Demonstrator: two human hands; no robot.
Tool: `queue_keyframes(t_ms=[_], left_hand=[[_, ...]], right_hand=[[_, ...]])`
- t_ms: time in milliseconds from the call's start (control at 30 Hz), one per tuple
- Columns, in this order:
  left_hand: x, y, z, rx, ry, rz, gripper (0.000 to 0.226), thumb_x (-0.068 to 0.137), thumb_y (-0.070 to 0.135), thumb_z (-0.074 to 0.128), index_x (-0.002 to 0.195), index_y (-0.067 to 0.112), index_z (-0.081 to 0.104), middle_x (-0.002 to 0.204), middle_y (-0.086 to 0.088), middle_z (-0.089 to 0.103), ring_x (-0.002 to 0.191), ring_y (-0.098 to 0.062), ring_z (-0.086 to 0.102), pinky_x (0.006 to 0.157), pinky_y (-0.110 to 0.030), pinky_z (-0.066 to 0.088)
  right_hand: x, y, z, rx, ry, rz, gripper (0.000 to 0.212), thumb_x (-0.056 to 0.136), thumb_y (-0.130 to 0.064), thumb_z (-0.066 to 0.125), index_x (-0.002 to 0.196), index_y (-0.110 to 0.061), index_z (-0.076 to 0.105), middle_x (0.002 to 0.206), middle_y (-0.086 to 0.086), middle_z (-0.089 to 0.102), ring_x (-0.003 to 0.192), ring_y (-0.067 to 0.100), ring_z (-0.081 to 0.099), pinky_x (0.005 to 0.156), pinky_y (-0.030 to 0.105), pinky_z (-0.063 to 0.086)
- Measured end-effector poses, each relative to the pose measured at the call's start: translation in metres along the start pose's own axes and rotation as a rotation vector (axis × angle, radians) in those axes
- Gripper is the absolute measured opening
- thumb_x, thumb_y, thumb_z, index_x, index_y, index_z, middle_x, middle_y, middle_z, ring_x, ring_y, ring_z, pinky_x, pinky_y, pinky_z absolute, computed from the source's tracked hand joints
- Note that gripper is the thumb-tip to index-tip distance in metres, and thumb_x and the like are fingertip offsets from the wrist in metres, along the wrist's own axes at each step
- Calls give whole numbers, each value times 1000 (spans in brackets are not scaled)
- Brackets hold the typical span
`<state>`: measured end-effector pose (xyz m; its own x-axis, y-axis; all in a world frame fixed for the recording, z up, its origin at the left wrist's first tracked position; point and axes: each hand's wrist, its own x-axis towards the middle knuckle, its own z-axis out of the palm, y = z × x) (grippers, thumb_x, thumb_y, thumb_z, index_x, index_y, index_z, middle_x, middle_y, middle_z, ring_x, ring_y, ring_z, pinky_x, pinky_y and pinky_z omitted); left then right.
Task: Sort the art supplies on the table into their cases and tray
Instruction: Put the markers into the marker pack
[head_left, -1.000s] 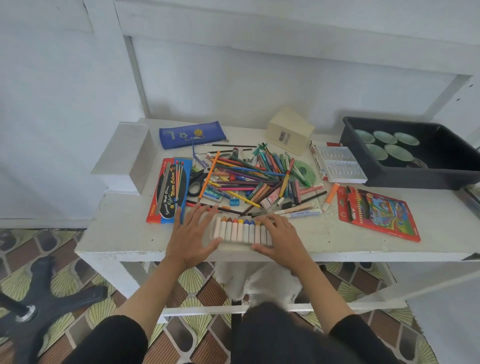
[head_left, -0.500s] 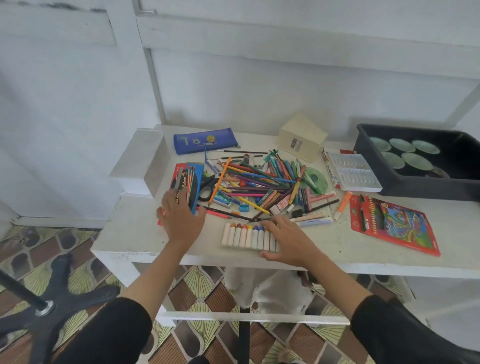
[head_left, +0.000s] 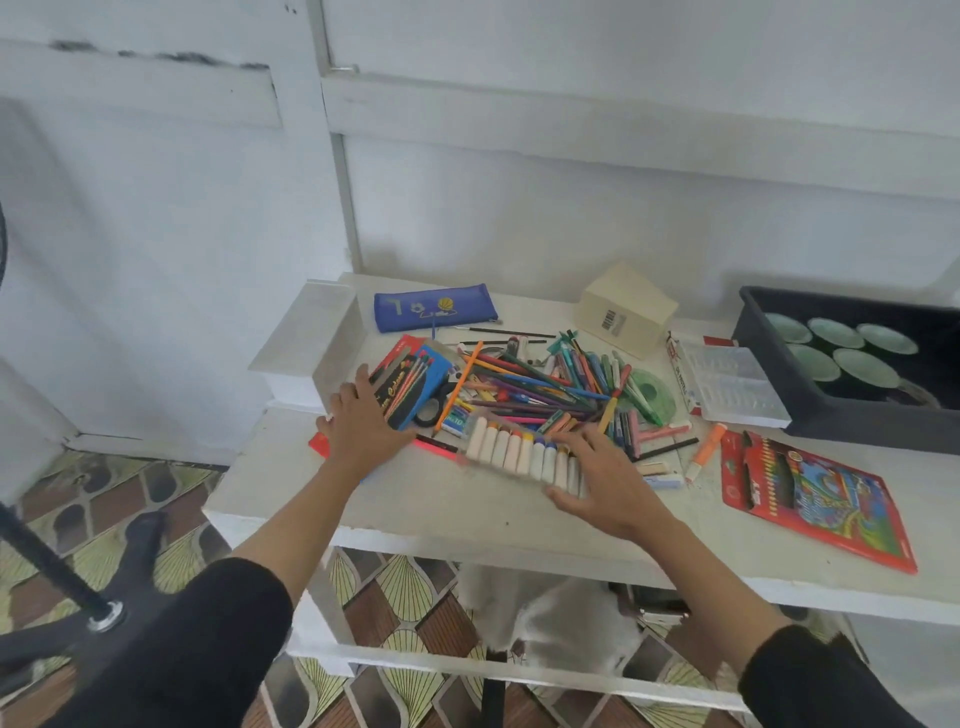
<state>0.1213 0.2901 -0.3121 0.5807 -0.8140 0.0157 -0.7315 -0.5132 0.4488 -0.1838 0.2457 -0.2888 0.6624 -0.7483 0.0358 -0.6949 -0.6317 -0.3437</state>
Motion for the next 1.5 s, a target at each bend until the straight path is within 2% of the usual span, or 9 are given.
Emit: queue_keyframes(t_ms=[100, 200, 333, 500, 867, 1033, 1267, 1400, 1500], left_hand=[[-4, -12, -14, 37, 9, 154, 107, 61, 34, 81, 146, 16, 18, 131, -11, 35, 123, -33, 36, 103, -56, 30], [-11, -24, -28, 10, -27, 298, 98, 49, 32, 72, 139, 15, 35, 123, -10, 44, 114, -30, 43, 98, -49, 35], [-19, -32, -42, -15, -79, 401, 92, 45, 26, 62, 134, 14, 43, 121, -7, 49, 111, -26, 46, 95, -42, 31], [-23, -29, -51, -34, -152, 528, 86, 58, 10, 76, 137, 16, 42, 128, -5, 49, 114, -19, 43, 97, -35, 27], [-20, -10, -59, 165, -293, 608, 97, 54, 43, 62, 144, 26, 30, 130, 0, 44, 110, -11, 37, 105, -40, 26], [-33, 8, -46, 75, -248, 691, 100, 54, 71, 55, 141, 26, 32, 122, 2, 45, 100, -7, 34, 90, -32, 38], [-44, 9, -26, -77, -240, 591, 98, 52, 72, 55, 138, 29, 35, 126, 5, 45, 106, -6, 41, 94, -36, 44], [-43, 7, -29, -47, -239, 599, 101, 50, 73, 53, 139, 28, 35, 125, 6, 45, 105, -6, 41, 91, -30, 43], [-42, 2, -29, -32, -254, 605, 100, 51, 72, 56, 139, 29, 34, 122, 6, 44, 104, -8, 43, 91, -34, 45]], right_hand=[[14, -10, -21, 30, 51, -38, 68, 79, -59, 53, 134, -22, 40, 116, -3, 40, 102, 10, 41, 88, 29, 39], [24, -17, -38, 35, 31, -54, 59, 85, -44, 62, 135, -25, 38, 121, -4, 37, 105, 5, 34, 84, 22, 23], [34, -20, -49, 24, -13, -149, 69, 76, -62, 53, 134, -26, 40, 116, -6, 39, 106, 11, 40, 89, 30, 41], [40, -21, -57, -97, -72, -217, 72, 75, -63, 51, 136, -27, 40, 125, -1, 41, 117, 16, 40, 95, 30, 37], [48, -18, -73, -390, -25, -284, 74, 76, -70, 54, 138, -36, 34, 122, -3, 39, 110, 14, 42, 86, 34, 40], [49, -35, -61, -303, 63, -292, 76, 73, -61, 65, 138, -30, 38, 129, -6, 46, 118, 17, 36, 89, 38, 41], [55, -50, -63, 130, 130, -162, 87, 61, -32, 84, 134, -32, 38, 132, 2, 32, 121, 21, 26, 101, 38, 33], [55, -47, -60, 86, -49, -112, 83, 62, -32, 82, 132, -37, 37, 126, 1, 24, 121, 24, 26, 104, 41, 34], [52, -49, -60, 244, -123, -156, 71, 68, -22, 81, 127, -37, 45, 126, -5, 27, 122, 16, 32, 99, 27, 38]])
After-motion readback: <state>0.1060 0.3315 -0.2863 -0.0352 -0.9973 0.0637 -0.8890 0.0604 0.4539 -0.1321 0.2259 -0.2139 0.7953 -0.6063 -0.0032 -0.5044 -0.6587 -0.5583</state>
